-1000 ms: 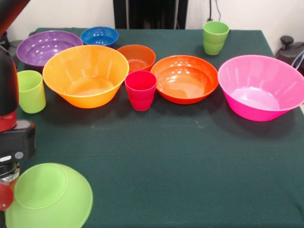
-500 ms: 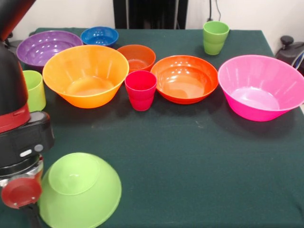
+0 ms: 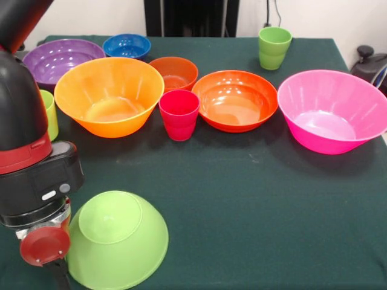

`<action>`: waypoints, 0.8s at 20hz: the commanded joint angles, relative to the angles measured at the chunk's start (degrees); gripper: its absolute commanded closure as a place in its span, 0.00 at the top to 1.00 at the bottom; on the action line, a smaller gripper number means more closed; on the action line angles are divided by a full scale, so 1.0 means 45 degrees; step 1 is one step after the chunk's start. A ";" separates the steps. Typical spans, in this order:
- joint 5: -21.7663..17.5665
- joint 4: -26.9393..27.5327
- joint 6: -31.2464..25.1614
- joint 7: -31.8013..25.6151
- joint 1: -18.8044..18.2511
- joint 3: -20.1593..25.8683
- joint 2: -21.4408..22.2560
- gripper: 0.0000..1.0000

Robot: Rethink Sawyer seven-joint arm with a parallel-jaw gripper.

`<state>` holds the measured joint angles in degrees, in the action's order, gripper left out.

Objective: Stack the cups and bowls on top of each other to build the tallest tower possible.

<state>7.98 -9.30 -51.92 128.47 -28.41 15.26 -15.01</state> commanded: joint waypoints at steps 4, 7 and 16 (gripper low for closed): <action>0.0297 -0.2604 -0.1471 -0.0514 0.0738 0.0942 -0.0296 1.00; 0.0532 -0.2918 -0.1880 -0.0609 0.0722 0.0890 -0.0164 1.00; 0.1231 -0.5506 -0.1762 -0.0502 0.0570 0.0545 0.1042 1.00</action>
<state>13.34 -18.73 -52.57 128.47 -27.90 15.32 -11.70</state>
